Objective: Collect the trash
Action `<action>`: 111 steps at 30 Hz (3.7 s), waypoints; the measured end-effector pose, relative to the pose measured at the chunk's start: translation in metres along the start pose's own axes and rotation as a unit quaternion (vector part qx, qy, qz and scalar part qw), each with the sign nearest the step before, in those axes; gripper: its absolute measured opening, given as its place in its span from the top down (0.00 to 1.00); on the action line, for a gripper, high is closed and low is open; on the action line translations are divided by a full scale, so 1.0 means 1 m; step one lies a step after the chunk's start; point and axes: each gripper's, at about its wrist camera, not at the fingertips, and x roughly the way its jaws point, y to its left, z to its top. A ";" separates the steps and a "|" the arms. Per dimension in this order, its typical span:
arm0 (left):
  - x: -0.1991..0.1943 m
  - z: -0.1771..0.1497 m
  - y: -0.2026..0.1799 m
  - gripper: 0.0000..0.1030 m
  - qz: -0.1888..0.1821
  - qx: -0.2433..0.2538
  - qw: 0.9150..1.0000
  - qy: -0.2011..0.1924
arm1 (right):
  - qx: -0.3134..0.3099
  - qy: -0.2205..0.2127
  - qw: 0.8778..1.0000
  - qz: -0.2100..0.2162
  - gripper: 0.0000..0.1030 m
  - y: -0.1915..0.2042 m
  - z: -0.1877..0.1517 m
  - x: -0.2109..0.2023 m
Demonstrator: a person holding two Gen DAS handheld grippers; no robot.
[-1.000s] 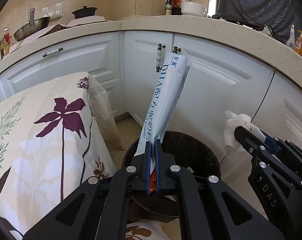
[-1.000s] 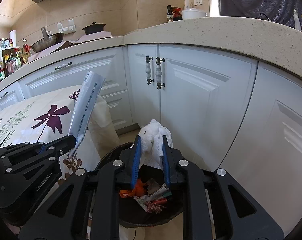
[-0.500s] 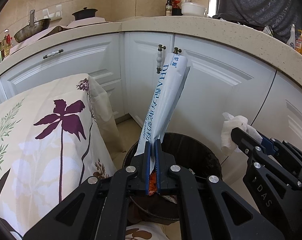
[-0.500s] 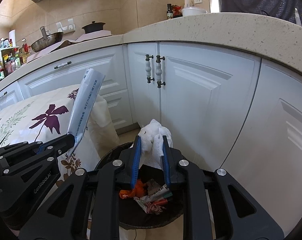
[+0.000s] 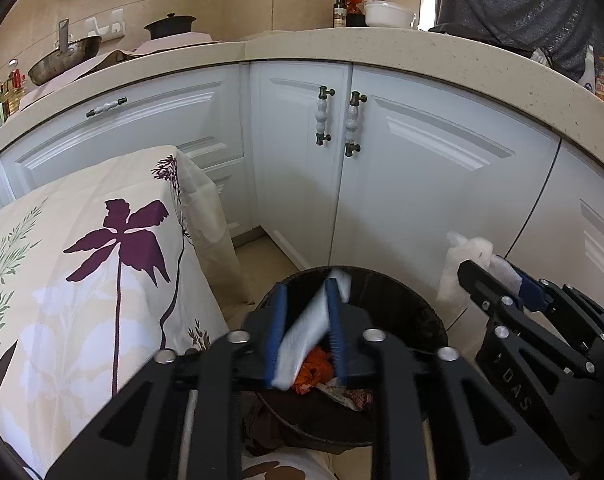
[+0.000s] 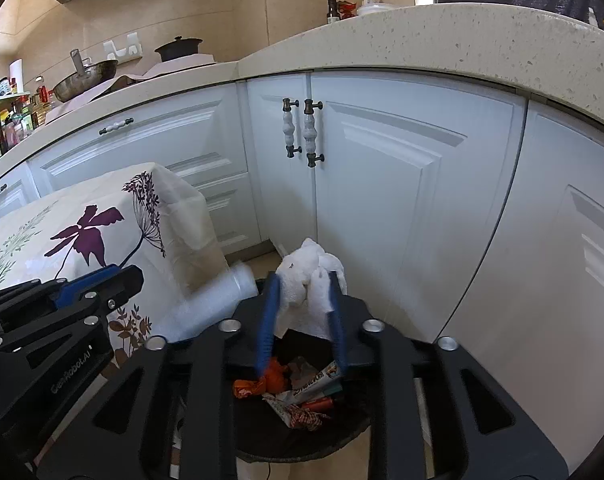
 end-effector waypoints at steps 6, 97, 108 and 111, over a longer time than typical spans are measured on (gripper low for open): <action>-0.005 0.004 0.003 0.57 0.002 -0.007 1.000 -0.008 | 0.001 -0.006 1.000 -0.004 0.61 0.000 0.004 -0.005; -0.207 0.003 0.119 0.18 0.045 -0.048 0.987 -0.144 | -0.042 -0.124 0.991 -0.007 0.21 0.106 0.044 -0.196; -0.203 0.003 0.120 0.17 0.049 -0.050 0.988 -0.140 | -0.042 -0.122 0.992 -0.006 0.21 0.110 0.043 -0.194; -0.202 0.002 0.120 0.17 0.048 -0.051 0.988 -0.138 | -0.042 -0.121 0.992 -0.006 0.21 0.110 0.043 -0.193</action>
